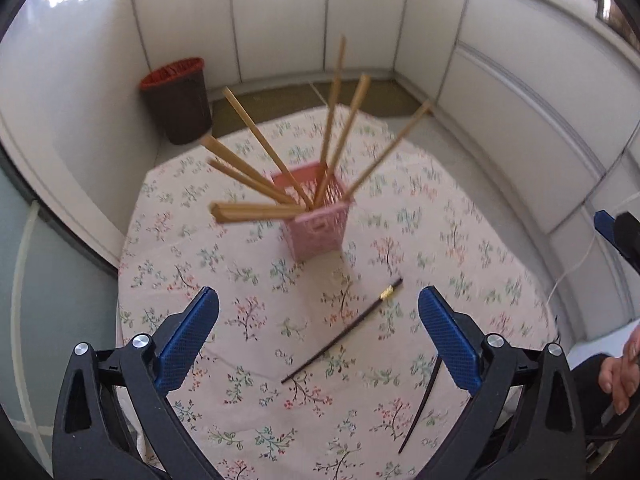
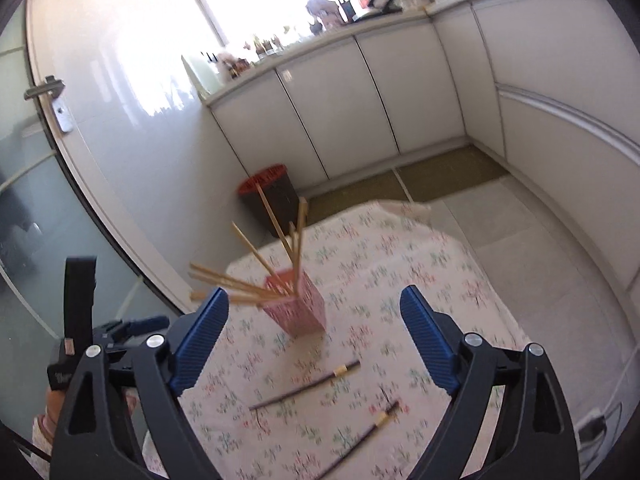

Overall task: Organize utensils
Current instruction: 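Close the left tool on a black chopstick while the right tool grasps the other black chopstick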

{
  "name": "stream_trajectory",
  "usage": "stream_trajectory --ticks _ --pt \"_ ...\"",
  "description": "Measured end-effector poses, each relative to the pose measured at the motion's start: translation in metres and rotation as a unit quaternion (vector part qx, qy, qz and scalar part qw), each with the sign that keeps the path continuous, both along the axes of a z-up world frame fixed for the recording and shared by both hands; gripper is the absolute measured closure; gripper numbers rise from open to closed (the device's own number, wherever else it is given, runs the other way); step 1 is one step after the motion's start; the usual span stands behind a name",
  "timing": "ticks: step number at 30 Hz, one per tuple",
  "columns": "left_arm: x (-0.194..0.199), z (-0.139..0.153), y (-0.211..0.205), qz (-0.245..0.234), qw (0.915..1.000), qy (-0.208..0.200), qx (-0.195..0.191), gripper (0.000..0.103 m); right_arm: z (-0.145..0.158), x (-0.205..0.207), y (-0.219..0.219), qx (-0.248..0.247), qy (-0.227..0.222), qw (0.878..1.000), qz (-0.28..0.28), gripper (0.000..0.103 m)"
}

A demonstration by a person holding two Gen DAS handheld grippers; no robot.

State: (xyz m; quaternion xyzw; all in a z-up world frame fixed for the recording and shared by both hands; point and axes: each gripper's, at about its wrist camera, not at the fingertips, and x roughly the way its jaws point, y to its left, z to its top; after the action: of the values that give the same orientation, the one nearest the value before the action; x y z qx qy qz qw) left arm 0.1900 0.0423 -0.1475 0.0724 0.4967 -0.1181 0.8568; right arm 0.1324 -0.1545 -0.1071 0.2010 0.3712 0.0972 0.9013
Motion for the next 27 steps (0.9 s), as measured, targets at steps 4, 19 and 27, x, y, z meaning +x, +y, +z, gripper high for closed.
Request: stream_trajectory --ticks 4,19,27 --pt "0.011 -0.058 -0.036 -0.060 0.9929 0.071 0.075 0.007 -0.057 -0.005 -0.006 0.000 0.116 0.993 0.019 0.015" --pt "0.063 -0.144 -0.104 -0.127 0.9712 0.165 0.117 0.034 -0.141 -0.022 -0.011 -0.018 0.226 0.972 0.067 0.015" --pt "0.071 -0.158 -0.094 -0.129 0.9695 0.185 0.095 0.090 -0.152 -0.009 -0.004 -0.004 0.250 0.966 0.067 0.015"
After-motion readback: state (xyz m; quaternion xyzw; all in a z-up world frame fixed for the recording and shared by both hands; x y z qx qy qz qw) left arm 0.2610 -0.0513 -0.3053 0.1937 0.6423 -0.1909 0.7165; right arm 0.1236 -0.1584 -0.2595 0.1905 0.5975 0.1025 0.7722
